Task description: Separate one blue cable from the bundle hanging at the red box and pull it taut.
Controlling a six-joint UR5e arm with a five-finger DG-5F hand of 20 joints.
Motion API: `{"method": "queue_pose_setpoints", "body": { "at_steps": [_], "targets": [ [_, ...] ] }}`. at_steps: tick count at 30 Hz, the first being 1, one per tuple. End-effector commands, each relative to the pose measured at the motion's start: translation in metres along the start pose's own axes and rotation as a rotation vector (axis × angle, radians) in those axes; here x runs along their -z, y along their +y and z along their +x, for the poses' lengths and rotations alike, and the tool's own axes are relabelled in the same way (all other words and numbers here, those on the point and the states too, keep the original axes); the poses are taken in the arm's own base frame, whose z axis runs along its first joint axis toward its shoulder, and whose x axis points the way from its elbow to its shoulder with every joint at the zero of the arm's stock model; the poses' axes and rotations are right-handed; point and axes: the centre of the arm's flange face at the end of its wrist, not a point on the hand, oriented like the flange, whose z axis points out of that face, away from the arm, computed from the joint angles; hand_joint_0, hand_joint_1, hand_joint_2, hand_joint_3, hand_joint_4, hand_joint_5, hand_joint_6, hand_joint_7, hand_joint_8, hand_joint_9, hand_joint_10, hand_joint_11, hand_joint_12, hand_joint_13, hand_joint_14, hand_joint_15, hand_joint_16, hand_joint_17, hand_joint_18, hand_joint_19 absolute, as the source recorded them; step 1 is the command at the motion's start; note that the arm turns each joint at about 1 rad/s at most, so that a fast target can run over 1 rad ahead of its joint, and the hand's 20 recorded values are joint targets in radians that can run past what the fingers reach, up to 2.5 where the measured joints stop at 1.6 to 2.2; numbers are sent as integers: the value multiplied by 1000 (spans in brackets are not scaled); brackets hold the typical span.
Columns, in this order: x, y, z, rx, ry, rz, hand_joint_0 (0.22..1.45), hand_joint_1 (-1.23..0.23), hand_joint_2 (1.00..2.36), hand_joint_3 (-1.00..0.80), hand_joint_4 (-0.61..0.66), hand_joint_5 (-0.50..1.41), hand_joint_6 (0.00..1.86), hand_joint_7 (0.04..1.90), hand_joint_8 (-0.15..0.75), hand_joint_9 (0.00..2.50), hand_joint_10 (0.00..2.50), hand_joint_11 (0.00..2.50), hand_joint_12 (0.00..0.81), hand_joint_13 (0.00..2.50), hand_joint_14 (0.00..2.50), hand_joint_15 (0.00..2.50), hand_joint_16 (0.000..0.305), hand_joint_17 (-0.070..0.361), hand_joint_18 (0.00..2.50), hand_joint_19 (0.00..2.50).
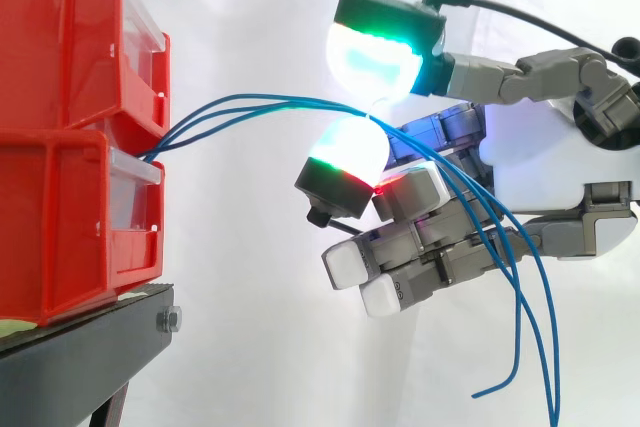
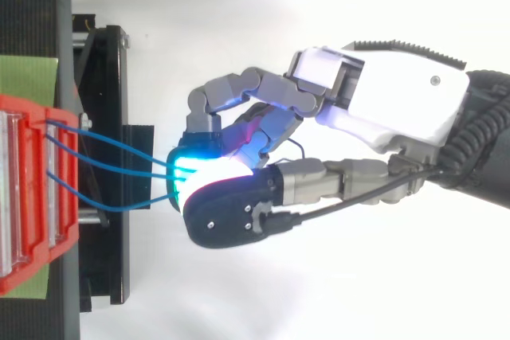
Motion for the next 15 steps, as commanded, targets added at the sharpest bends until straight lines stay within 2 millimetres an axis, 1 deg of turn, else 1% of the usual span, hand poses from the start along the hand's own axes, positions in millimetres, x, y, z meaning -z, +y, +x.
{"method": "queue_pose_setpoints", "body": {
  "at_steps": [1,3,4,8,9,11,12,13,15],
  "targets": [
    [0,0,2,0,-5,0,579,-635,1018,-232,211,-130,898,1457,356,1084,19,1128,376,767,24,654,46,103,619,580],
    [0,-2,3,2,-4,3,578,-684,1021,-170,224,-130,900,1466,351,1077,19,1140,380,772,22,658,46,103,624,581],
    [0,-4,5,1,-3,4,595,-758,1024,-109,218,-138,914,1433,353,1071,21,1144,378,772,22,660,46,103,628,576],
    [1,-3,8,-1,2,2,621,-796,1028,-45,178,-144,920,1479,354,1068,20,1132,380,776,23,657,46,103,639,564],
    [1,-4,8,0,2,4,640,-807,1027,-30,110,-150,932,1465,354,1067,19,1149,380,780,22,657,46,103,643,555],
    [1,-4,8,0,0,4,664,-815,1028,-21,58,-162,943,1460,353,1069,16,1143,378,785,22,648,46,104,652,552],
    [1,-4,8,0,0,4,674,-815,1026,-44,44,-170,948,1434,350,1066,18,1139,379,787,23,651,46,105,658,552],
    [1,-4,8,0,0,4,703,-823,1023,-135,61,-179,952,1403,346,1057,18,1138,380,787,21,640,46,105,660,555],
    [1,-4,8,0,0,4,726,-818,1018,-229,68,-183,953,1357,346,1047,18,1129,376,786,23,638,46,104,663,557]
  ]
}}
